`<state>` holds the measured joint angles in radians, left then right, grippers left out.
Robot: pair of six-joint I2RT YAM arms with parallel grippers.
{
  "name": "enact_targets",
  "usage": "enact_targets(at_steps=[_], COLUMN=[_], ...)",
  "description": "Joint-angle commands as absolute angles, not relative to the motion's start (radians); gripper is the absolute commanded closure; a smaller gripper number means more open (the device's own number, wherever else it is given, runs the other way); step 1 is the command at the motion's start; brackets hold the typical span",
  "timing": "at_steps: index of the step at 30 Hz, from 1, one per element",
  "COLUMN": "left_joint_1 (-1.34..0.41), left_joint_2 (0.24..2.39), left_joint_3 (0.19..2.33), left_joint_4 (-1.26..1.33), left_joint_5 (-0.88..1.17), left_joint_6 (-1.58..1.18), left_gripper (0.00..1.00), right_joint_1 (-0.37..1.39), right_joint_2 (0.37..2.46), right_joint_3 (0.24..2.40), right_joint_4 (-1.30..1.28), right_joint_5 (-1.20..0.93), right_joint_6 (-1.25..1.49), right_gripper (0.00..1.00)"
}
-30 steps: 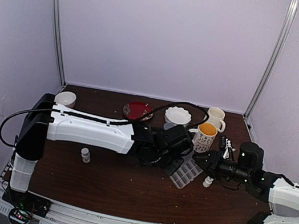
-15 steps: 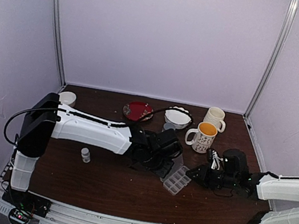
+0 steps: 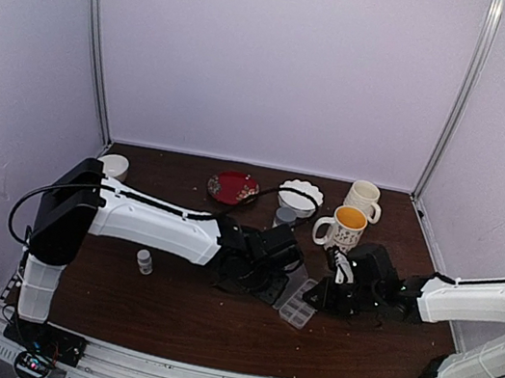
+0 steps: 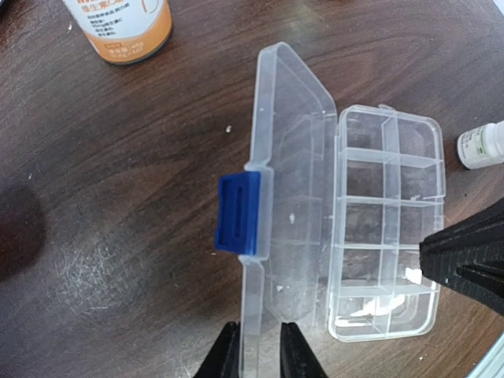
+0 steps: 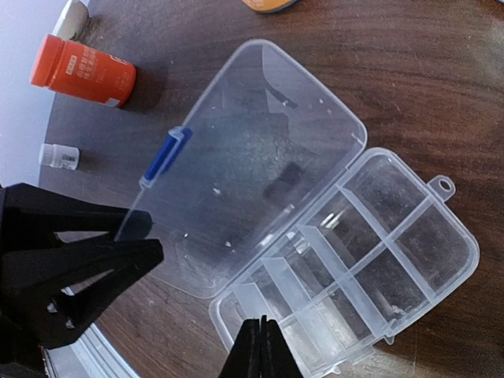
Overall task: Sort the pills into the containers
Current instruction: Place the pill container at the center of the board.
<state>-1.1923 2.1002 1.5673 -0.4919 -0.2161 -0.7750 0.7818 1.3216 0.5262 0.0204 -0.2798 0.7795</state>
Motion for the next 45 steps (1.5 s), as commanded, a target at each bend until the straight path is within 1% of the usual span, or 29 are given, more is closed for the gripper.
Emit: enact_targets(at_steps=[1, 6, 14, 16, 20, 23, 33, 42, 45], left_joint_1=[-1.174, -1.162, -1.139, -1.137, -1.137, -1.136, -1.136, -1.135, -1.132], left_joint_2=[2.096, 2.096, 2.1, 2.11, 2.148, 2.175, 2.249, 2.104, 2.087], left_joint_3=[1.541, 1.513, 1.474, 1.477, 1.503, 1.532, 1.643, 1.657, 1.69], left_joint_4=[-0.454, -0.436, -0.422, -0.422, -0.446, -0.48, -0.59, -0.583, -0.579], left_joint_5=[-0.207, -0.2, -0.189, -0.184, -0.17, -0.178, -0.193, -0.298, -0.287], left_joint_6=[-0.798, -0.804, -0.804, -0.801, -0.803, -0.804, -0.789, -0.723, -0.7], left_gripper=[0.8, 0.79, 0.78, 0.74, 0.54, 0.48, 0.48, 0.48, 0.52], right_joint_1=[0.803, 0.817, 0.829, 0.834, 0.845, 0.851, 0.854, 0.854, 0.854], right_joint_2=[1.354, 1.38, 1.423, 1.43, 1.436, 1.435, 1.428, 1.395, 1.389], right_joint_3=[0.548, 0.554, 0.565, 0.566, 0.577, 0.585, 0.592, 0.585, 0.582], right_joint_4=[-0.077, -0.136, -0.149, -0.144, -0.147, -0.152, -0.164, -0.161, -0.156], right_joint_5=[-0.172, -0.115, -0.102, -0.103, -0.113, -0.107, -0.101, -0.082, -0.08], right_joint_6=[0.721, 0.67, 0.646, 0.645, 0.632, 0.628, 0.615, 0.611, 0.609], right_gripper=[0.97, 0.96, 0.96, 0.96, 0.96, 0.97, 0.97, 0.98, 0.99])
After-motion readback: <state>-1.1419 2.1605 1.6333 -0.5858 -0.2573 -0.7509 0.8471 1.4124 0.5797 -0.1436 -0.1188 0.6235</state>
